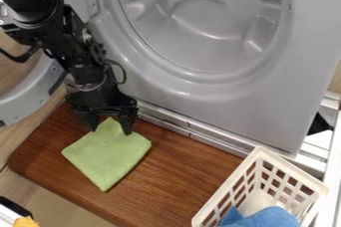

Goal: Move the white basket to the center of the table

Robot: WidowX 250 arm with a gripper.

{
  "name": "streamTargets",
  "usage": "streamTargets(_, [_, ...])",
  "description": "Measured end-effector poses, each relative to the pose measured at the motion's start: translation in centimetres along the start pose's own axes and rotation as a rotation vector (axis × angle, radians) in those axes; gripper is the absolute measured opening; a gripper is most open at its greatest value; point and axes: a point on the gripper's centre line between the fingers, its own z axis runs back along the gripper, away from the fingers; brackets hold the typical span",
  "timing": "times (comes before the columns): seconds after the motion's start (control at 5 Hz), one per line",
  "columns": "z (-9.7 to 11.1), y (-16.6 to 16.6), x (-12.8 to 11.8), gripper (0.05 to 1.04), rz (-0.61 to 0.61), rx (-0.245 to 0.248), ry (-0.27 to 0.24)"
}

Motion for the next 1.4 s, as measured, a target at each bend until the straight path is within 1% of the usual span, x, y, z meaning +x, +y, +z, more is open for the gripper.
streamTargets(0.2, [-0.4,-0.1,-0.5,0.999,0.006,-0.003,0.022])
streamTargets(0.4, [-0.1,-3.6,-1.3,0.999,-0.081,-0.020,0.033])
streamTargets(0.6, [0.3,-6.5,-1.7,0.999,-0.167,0.007,0.020])
streamTargets(0.8, [0.5,-9.5,-2.5,0.999,-0.220,-0.041,0.027])
streamTargets(1.0, [1.0,-13.7,-3.0,0.999,-0.302,-0.124,0.025])
streamTargets(1.2, [1.2,-16.3,-3.5,0.999,-0.341,-0.163,0.030])
streamTargets(1.4, [1.1,-18.2,-4.0,0.999,-0.368,-0.175,0.033])
